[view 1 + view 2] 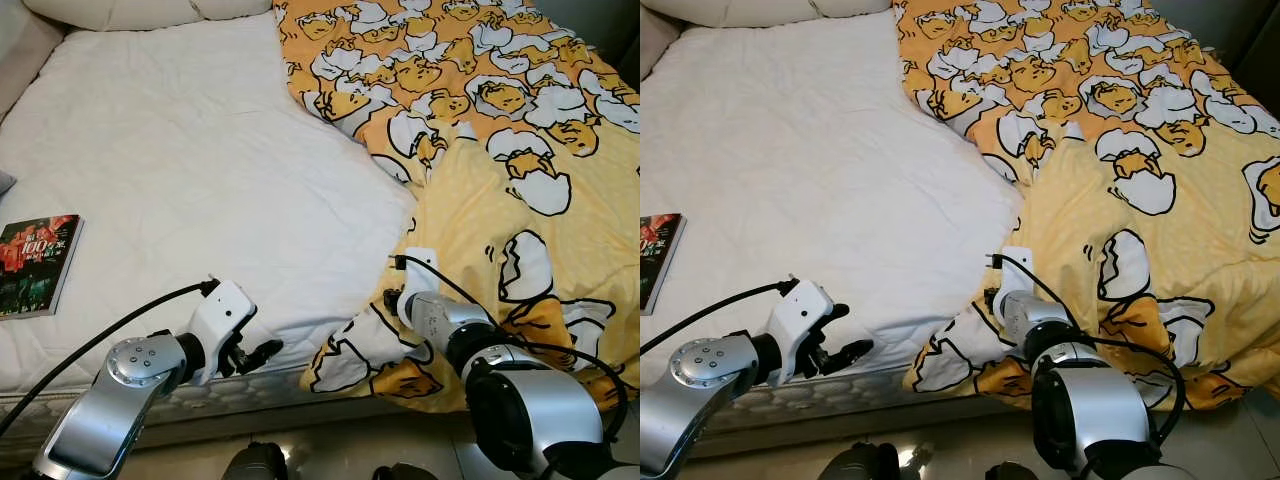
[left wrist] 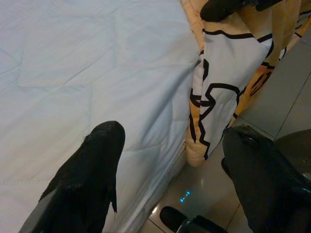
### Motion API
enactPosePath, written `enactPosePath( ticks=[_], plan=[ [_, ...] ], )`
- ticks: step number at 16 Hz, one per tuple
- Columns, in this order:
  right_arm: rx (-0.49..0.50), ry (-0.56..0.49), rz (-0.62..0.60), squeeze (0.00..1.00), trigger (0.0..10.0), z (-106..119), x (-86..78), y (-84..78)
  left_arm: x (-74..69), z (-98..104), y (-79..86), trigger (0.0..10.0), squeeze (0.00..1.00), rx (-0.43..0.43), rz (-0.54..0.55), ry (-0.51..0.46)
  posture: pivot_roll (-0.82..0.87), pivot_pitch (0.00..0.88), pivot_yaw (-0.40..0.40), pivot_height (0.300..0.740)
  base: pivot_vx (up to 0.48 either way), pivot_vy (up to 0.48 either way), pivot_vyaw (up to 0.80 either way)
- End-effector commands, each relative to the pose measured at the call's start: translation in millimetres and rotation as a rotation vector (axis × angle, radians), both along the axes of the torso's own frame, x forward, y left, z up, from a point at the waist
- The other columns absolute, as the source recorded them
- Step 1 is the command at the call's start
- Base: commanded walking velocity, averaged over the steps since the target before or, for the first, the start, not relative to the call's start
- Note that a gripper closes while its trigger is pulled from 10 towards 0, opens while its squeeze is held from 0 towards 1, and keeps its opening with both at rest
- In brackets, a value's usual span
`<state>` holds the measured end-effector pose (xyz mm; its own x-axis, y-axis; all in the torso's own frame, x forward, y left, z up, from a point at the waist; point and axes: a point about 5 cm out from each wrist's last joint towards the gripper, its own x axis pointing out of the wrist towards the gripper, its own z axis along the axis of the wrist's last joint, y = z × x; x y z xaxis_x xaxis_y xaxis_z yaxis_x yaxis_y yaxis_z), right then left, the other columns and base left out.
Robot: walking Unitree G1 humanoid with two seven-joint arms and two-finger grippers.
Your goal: Clean up the room
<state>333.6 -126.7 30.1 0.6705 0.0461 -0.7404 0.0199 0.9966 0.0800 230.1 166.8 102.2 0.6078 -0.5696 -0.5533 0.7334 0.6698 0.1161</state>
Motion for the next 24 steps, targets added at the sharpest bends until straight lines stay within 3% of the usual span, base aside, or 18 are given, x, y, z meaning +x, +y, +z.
enactPosePath(
  ticks=[1, 9, 12, 15, 17, 19, 20, 21, 23, 24],
  plan=[
    [0.015, 0.053, -0.014, 0.0, 0.0, -10.7, -9.3, -1.5, -2.4, -0.7, -0.3, 10.0, 0.0, 0.01, -0.009, 0.008, 0.12, 0.141, 0.037, 0.74, 0.0, 0.0, 0.0],
    [0.019, 0.021, 0.06, 0.0, 0.0, -8.6, -7.1, -3.2, 6.1, -0.7, -5.0, 10.0, 0.0, 0.001, -0.023, 0.0, 0.1, 0.114, 0.041, 0.74, 0.0, 0.0, 0.0],
    [0.04, -0.029, 0.232, 0.0, 0.0, -8.9, -8.2, 3.2, 8.6, -1.1, -6.1, 10.0, 0.0, 0.0, -0.027, -0.002, 0.09, 0.107, 0.047, 0.74, 0.0, 0.0, 0.0],
    [0.149, -0.037, 0.495, 0.0, 0.0, -13.1, -18.2, 14.5, 10.0, -1.6, -8.1, 10.0, 0.0, -0.004, -0.04, 0.0, 0.07, 0.097, 0.053, 0.74, 0.0, 0.0, 0.0],
    [0.215, 0.003, 0.792, 0.0, 0.0, -23.8, -39.2, 15.6, 10.3, -2.0, -10.3, 10.0, 0.0, -0.008, -0.062, 0.006, 0.06, 0.09, 0.058, 0.74, 0.0, 0.0, 0.0],
    [0.303, 0.06, 1.109, 0.0, 0.0, -40.1, -77.2, 10.5, 11.4, -2.5, -14.5, 10.0, 0.0, -0.015, -0.084, 0.01, 0.05, 0.084, 0.067, 0.74, 0.0, 0.0, 0.0],
    [0.33, 0.09, 1.176, 0.0, 0.0, -44.4, -89.2, 9.1, 12.1, -2.5, -15.9, 10.0, 0.0, -0.016, -0.09, 0.01, 0.05, 0.084, 0.07, 0.74, 0.0, 0.0, 0.0],
    [0.366, 0.174, 1.299, 0.0, 0.0, -53.5, -114.4, 3.9, 13.1, -2.1, -18.7, 10.0, 0.0, -0.022, -0.103, 0.011, 0.05, 0.08, 0.074, 0.74, 0.0, 0.0, 0.0],
    [0.374, 0.257, 1.403, 0.0, 0.0, -60.9, -138.1, -3.1, 13.7, -1.7, -20.4, 10.0, 0.0, -0.024, -0.117, 0.013, 0.04, 0.083, 0.08, 0.74, 0.0, 0.0, 0.0],
    [0.347, 0.264, 1.403, 0.0, 0.0, -64.1, -140.6, -4.4, 13.8, -1.7, -20.7, 10.0, 0.0, -0.024, -0.12, 0.014, 0.04, 0.083, 0.081, 0.74, 0.0, 0.0, 0.0]
  ],
)
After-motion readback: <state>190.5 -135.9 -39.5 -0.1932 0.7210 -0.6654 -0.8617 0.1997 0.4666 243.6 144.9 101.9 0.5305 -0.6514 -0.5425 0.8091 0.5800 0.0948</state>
